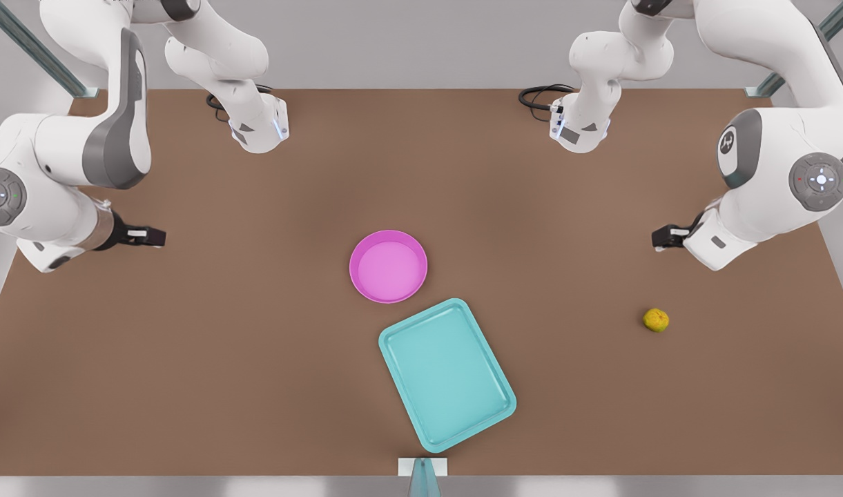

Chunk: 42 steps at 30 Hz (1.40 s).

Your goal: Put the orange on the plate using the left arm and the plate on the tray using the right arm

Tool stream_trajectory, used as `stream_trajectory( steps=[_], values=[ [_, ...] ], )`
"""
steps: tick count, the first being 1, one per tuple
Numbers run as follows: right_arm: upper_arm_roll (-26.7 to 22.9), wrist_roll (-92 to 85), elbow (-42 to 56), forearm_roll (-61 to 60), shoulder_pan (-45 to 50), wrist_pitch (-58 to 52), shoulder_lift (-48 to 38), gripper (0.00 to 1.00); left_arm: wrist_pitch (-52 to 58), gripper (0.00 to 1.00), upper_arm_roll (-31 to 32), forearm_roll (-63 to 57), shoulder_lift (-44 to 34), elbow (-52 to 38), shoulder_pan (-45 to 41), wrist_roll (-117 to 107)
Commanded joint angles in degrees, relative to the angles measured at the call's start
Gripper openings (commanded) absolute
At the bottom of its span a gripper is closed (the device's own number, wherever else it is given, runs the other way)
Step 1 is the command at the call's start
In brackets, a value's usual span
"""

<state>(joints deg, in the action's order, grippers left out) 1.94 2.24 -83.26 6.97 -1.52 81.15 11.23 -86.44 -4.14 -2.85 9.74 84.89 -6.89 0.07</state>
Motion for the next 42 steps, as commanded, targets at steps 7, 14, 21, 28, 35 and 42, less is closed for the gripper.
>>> stream_trajectory(
  steps=[7, 14, 21, 28, 35, 42],
  values=[
    [0.0, 0.8, 0.0, -0.1, -0.1, 1.6, 0.5, 1.0, -20.8, 1.0, -0.4, 2.5, 23.2, -0.7, 9.0, 1.9],
    [0.0, 0.8, 0.1, -0.1, -0.1, 1.9, 0.6, 1.0, -38.9, 1.0, -0.4, 2.1, 33.7, -0.1, 10.8, 6.0],
    [0.0, 0.0, 0.7, -0.1, -0.4, 1.9, 1.1, 1.0, -35.2, 1.0, -1.0, 1.9, 32.9, 3.6, 11.2, 8.5],
    [0.5, 1.6, 4.6, 0.9, 0.6, 1.2, 3.4, 1.0, -34.7, 1.0, -1.7, 2.0, 34.6, 3.8, 11.2, 8.4],
    [0.4, 1.6, 4.7, 1.1, 0.6, 1.3, 3.7, 1.0, -34.9, 0.99, -1.7, 2.1, 35.9, 3.9, 11.3, 8.4],
    [0.4, 1.5, 4.7, 1.2, 0.6, 1.3, 3.8, 1.0, -34.6, 0.63, -1.7, 2.5, 35.5, 3.9, 11.3, 7.3]
  ],
)
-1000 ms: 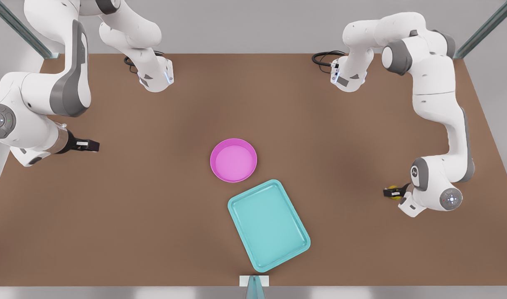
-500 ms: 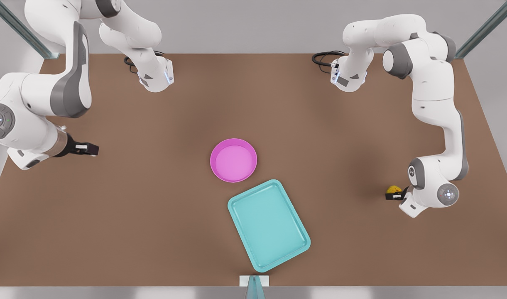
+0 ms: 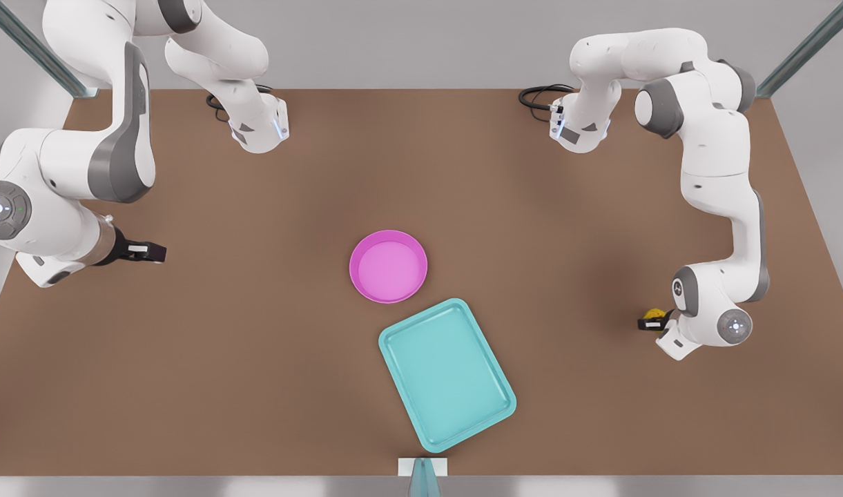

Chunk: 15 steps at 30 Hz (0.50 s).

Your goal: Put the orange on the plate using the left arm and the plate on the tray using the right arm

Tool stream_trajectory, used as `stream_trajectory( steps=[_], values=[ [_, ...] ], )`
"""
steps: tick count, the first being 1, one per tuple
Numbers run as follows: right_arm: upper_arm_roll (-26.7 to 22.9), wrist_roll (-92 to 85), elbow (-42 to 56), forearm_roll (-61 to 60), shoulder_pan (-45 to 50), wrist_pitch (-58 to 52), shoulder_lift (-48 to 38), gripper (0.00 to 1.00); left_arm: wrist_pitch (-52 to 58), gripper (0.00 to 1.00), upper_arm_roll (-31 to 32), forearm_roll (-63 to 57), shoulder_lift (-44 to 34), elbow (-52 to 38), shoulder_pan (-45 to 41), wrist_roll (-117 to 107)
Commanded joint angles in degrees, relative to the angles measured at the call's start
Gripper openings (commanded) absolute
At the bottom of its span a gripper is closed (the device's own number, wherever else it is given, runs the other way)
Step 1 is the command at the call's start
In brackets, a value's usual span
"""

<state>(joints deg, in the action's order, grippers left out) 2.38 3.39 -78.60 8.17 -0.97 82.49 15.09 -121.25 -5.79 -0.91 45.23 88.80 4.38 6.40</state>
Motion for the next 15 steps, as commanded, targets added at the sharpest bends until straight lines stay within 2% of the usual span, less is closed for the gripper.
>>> stream_trajectory(
  steps=[1, 4, 6, 7, 8, 11, 13, 15],
  values=[
    [0.0, 0.5, 0.0, 0.0, 0.0, 0.0, -0.1, 1.0, 1.9, 0.63, 0.0, 0.7, -1.6, 0.0, -0.3, 0.0],
    [0.0, 0.4, 0.0, 0.0, 0.0, 0.0, -0.1, 1.0, 8.9, 0.63, 1.1, 0.9, -8.8, 2.3, -4.9, -4.6],
    [0.0, 0.4, 0.8, 0.0, 0.0, 0.0, 0.5, 1.0, 14.4, 0.63, 8.1, 0.9, -10.0, 0.6, -7.3, -15.9],
    [0.0, 0.4, 1.9, 0.1, 0.0, -0.1, 1.1, 1.0, 15.5, 0.63, 8.9, 0.9, -10.1, 0.1, -13.0, -23.2],
    [0.0, 0.4, 1.9, 0.1, 0.0, -0.2, 1.1, 1.0, 17.6, 0.63, 8.9, 1.0, -9.5, -2.5, -20.8, -30.8],
    [0.0, 0.4, 1.9, 0.1, 0.0, -0.2, 1.1, 1.0, 17.3, 0.63, 8.9, 6.0, -7.2, -6.6, -35.6, -46.4],
    [0.0, 0.4, 1.8, 0.1, 0.0, -0.1, 1.1, 1.0, 17.1, 0.64, 9.1, 6.2, -3.5, -12.0, -42.2, -54.5],
    [0.0, 0.4, 1.9, 0.1, 0.0, -0.1, 1.1, 1.0, 16.9, 0.64, 11.0, 6.2, 0.7, -17.2, -44.4, -58.5]
  ],
)
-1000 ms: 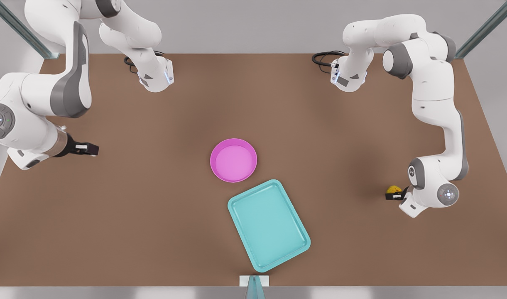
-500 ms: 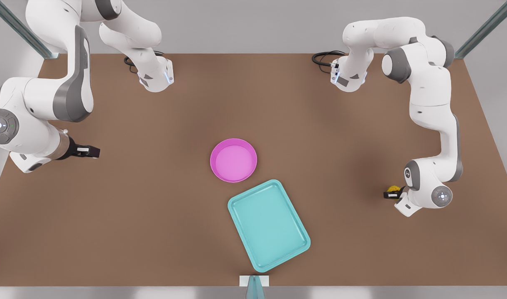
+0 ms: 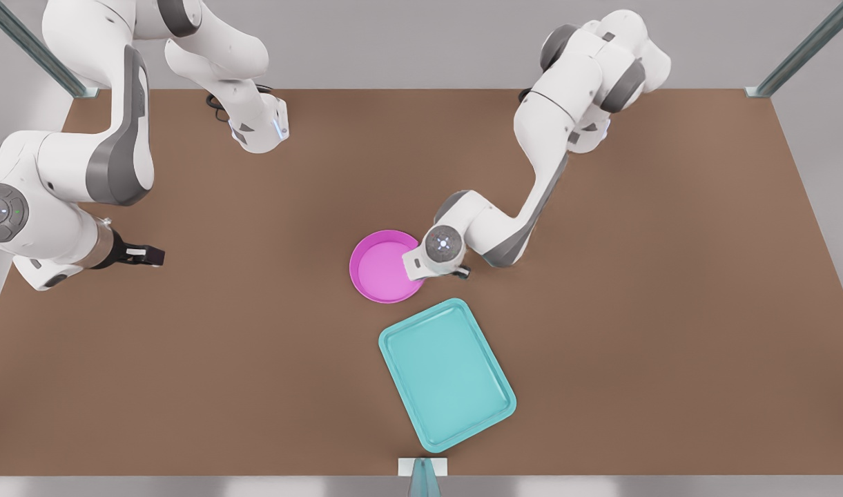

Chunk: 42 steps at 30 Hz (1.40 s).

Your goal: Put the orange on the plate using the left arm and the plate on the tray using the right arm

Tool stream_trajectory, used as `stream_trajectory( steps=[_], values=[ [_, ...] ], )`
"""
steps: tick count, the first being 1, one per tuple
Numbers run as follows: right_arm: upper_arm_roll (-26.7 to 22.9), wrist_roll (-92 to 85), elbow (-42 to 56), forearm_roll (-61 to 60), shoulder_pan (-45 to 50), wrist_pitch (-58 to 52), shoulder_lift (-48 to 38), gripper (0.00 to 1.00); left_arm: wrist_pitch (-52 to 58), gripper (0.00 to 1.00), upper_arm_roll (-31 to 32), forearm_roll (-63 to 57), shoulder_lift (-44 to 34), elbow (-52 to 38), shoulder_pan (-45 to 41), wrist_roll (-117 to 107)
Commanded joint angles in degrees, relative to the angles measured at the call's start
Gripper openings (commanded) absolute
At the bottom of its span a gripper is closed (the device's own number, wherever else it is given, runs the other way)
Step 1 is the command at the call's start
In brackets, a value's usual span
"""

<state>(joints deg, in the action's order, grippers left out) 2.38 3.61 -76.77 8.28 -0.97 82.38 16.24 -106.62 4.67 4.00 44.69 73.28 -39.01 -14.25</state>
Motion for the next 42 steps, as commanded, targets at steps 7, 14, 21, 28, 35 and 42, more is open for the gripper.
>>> stream_trajectory(
  steps=[7, 14, 21, 28, 35, 42],
  values=[
    [0.1, -0.4, 0.0, -0.2, 2.5, -3.4, 2.1, 1.0, -2.2, 0.9, 0.4, 1.0, 8.7, -8.9, -5.3, -41.6],
    [1.2, -4.7, -7.8, -22.5, 8.4, 8.6, 9.3, 1.0, 32.3, 1.0, -5.0, 0.5, -15.6, -8.9, 18.4, -10.1],
    [6.2, -13.2, -34.2, -36.8, 13.2, 48.6, 6.5, 1.0, 20.9, 1.0, -6.6, -3.5, -31.1, 6.1, 33.1, 15.0],
    [6.2, -11.8, -35.7, -45.3, 22.2, 61.9, 12.7, 1.0, 26.2, 1.0, -6.6, -4.3, -28.9, -2.7, 34.7, 13.1],
    [6.2, -12.3, -36.1, -45.3, 23.1, 63.1, 13.6, 1.0, 26.3, 1.0, -6.9, -4.3, -28.9, -2.7, 35.0, 14.0],
    [6.3, -12.5, -39.2, -45.2, 24.2, 62.7, 14.3, 1.0, 26.8, 1.0, -7.6, -2.5, -29.3, -2.6, 35.8, 13.6]
  ],
)
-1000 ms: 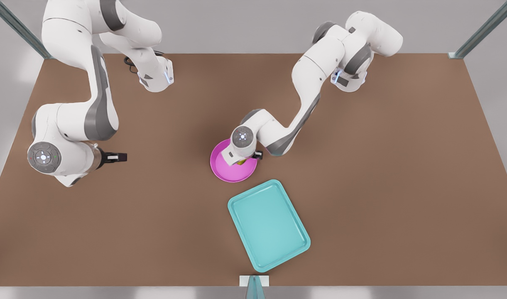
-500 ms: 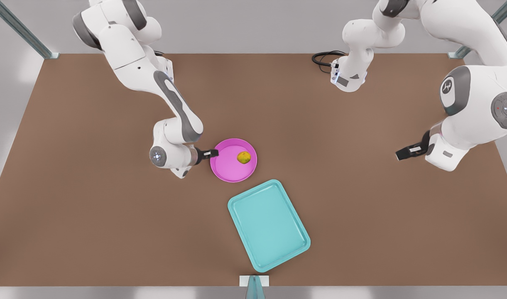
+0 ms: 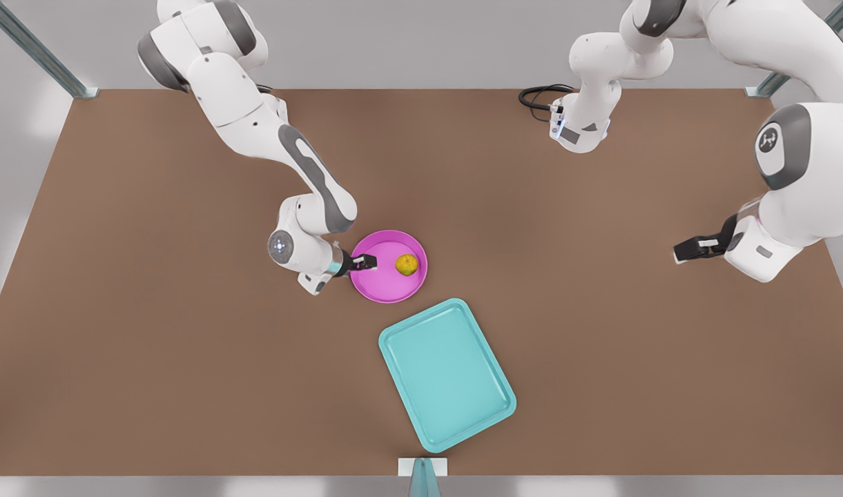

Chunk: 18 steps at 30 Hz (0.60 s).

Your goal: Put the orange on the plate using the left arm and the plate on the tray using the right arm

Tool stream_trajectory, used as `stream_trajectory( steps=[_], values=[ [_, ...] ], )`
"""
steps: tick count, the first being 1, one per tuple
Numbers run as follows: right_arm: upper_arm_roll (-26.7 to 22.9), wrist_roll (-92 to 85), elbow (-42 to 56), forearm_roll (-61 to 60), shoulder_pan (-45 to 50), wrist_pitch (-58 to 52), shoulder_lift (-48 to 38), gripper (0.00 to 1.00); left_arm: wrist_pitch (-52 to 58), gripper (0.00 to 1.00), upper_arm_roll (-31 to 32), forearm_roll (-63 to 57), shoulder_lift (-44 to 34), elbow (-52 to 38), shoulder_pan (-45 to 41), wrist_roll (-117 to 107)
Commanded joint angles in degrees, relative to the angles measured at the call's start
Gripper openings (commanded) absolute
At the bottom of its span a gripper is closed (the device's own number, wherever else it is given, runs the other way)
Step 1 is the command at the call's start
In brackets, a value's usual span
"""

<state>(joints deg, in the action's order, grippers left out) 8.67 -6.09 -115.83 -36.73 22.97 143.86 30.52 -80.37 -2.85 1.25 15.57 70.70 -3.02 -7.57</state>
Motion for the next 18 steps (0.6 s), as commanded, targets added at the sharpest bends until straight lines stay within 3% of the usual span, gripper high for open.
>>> stream_trajectory(
  steps=[1, 7, 8, 9, 10, 12, 16, 18],
  values=[
    [0.0, -2.8, -0.1, -0.2, 0.6, 1.4, 0.5, 1.0, 1.5, 1.0, 0.0, 0.2, -0.7, -0.1, -0.1, 6.6],
    [0.0, -2.7, 0.5, -0.2, 1.6, 1.1, 1.7, 1.0, 2.7, 1.0, 0.0, 0.4, -0.6, -0.1, -0.1, 7.1],
    [0.0, -2.8, 0.5, -0.2, 1.5, 1.1, 1.8, 0.91, 2.8, 1.0, 0.0, 0.3, -0.6, -0.1, -0.1, 7.1],
    [0.0, -2.8, 0.4, -0.2, 1.4, 1.0, 1.9, 0.73, 2.8, 1.0, 0.0, 0.2, -0.6, -0.1, -0.1, 7.1],
    [0.0, -3.5, 0.4, -0.2, 1.2, 1.1, 2.2, 0.65, 2.8, 1.0, 0.0, 0.2, -0.7, -0.1, -0.1, 7.0],
    [0.0, -3.6, 0.5, -0.2, 1.1, 1.0, 2.6, 0.57, 2.6, 1.0, 0.0, 0.0, -1.2, -0.2, -0.1, 7.0],
    [0.0, -4.3, 0.5, -0.2, 0.8, 1.0, 2.6, 0.51, -0.8, 1.0, 0.0, -1.6, 0.0, 0.1, -0.1, 6.7],
    [0.0, -4.2, 0.7, -0.2, 0.8, 0.9, 2.6, 0.42, 0.7, 1.0, 0.4, -1.2, 0.1, 0.2, -0.5, 7.2]
  ],
)
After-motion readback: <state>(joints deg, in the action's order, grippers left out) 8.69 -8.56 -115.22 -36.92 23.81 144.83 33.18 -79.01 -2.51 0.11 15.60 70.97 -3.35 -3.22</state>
